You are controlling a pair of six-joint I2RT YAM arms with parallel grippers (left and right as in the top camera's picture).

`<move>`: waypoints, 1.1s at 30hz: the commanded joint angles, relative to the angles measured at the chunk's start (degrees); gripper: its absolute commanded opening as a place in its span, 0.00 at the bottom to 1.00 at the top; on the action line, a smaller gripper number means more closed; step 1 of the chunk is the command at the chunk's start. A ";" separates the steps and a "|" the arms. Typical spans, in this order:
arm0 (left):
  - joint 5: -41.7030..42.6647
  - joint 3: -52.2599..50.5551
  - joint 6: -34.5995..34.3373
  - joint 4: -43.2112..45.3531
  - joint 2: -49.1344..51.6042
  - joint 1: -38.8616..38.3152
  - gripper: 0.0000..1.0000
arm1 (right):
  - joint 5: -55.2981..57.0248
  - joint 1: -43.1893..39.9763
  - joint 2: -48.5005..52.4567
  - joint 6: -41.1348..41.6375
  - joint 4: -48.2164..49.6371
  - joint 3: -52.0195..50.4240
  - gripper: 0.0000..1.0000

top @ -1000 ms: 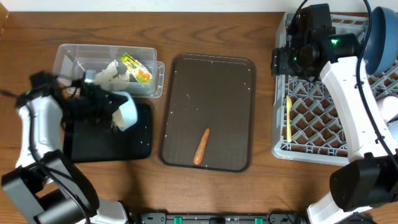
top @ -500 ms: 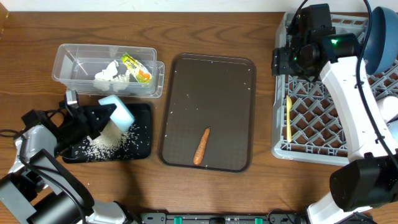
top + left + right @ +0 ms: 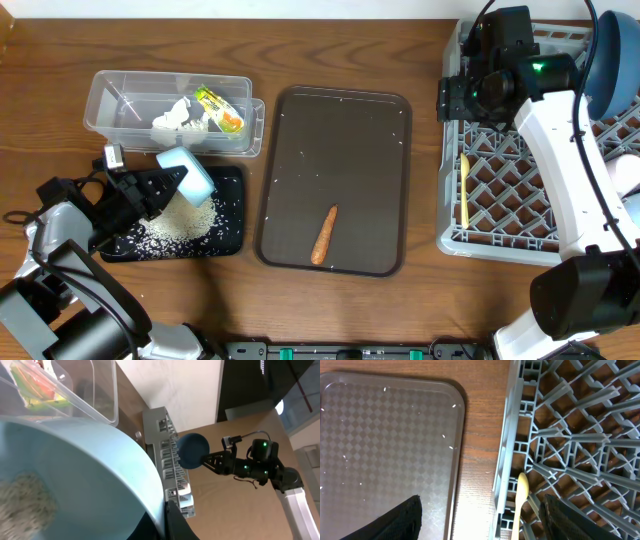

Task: Sort waste into correct bins and load items into the dishwasher rack
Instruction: 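Carry the bowl left and tip the rice onto the black tray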

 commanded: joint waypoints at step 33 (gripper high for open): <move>-2.43 0.48 -15.85 8.09 -1.70 -0.35 0.06 | 0.37 0.31 0.26 -0.39 -0.39 -0.07 0.74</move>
